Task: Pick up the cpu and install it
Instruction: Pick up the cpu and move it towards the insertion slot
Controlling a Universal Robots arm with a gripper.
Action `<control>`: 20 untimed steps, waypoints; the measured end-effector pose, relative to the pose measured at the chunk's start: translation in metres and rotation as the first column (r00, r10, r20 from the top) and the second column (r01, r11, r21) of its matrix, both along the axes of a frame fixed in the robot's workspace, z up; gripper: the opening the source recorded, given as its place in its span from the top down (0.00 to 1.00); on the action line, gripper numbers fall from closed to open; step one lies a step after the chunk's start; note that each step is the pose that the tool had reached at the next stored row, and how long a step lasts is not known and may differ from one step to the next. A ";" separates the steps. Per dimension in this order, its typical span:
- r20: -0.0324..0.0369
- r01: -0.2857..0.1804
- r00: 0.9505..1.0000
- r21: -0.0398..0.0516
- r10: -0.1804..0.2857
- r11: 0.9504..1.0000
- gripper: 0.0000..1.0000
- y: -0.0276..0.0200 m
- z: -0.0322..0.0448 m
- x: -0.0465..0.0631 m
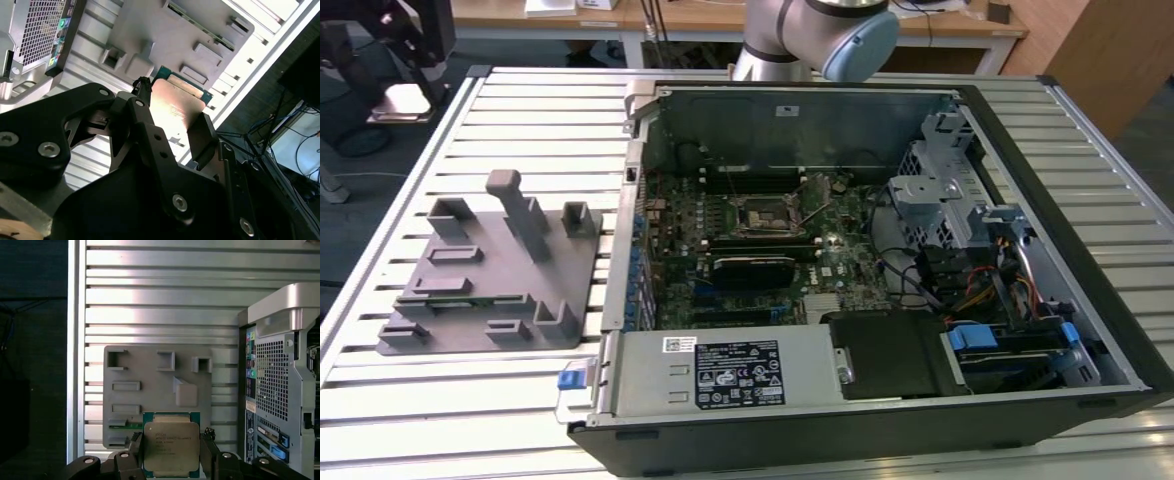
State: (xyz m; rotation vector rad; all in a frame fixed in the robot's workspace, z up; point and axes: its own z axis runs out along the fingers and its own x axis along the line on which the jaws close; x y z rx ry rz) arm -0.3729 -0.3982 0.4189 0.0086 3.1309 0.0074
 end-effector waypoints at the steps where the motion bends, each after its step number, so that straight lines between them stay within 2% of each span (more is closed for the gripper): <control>1: 0.000 0.000 1.000 0.000 0.000 1.000 0.46 0.0000 0.0000 0.001; 11: 0.000 0.000 1.000 0.000 0.000 1.000 0.46 0.0000 0.0000 0.007; 20: 0.000 0.000 1.000 0.000 0.000 1.000 0.46 0.0000 0.0000 0.017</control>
